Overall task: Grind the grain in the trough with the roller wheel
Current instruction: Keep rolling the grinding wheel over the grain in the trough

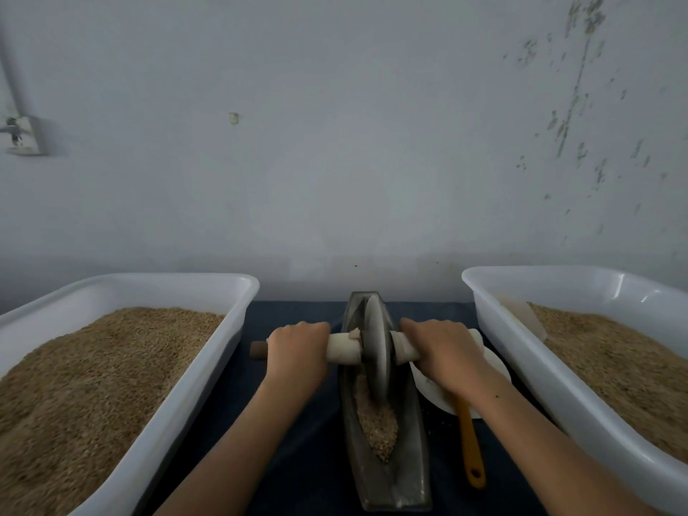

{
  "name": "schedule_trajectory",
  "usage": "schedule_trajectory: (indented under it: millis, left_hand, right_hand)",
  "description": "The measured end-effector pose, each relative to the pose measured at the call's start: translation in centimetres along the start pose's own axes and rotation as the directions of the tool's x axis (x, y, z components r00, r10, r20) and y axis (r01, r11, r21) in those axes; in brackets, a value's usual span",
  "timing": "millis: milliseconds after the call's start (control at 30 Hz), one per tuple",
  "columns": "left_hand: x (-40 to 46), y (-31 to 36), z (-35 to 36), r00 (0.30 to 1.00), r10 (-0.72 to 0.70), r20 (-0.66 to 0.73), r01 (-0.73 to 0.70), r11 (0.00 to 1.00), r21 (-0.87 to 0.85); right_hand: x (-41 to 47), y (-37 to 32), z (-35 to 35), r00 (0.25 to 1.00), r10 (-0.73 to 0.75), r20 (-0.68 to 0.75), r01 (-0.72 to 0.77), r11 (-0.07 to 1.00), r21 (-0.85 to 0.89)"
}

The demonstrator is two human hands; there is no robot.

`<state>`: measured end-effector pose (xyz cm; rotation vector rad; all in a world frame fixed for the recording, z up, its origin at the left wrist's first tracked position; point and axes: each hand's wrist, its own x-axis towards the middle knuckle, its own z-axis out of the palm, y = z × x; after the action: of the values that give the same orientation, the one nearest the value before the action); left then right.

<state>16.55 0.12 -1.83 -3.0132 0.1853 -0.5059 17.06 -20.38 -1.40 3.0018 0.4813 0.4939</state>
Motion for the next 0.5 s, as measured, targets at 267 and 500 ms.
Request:
schedule_trajectory:
  millis: [267, 500]
  left_hand:
    - [0.3, -0.5, -0.2, 0.996, 0.044, 0.076, -0.044, 0.999, 0.004]
    - [0.1, -1.2, -1.6, 0.882, 0.067, 0.467, -0.046, 0.997, -0.055]
  right_hand:
    - [-0.2, 0.2, -0.6, 0.995, -0.026, 0.097, 0.026, 1.0, 0.005]
    - [-0.1, 0.2, -2.1, 0.928, -0.085, 0.363, 0.105, 0.994, -0.035]
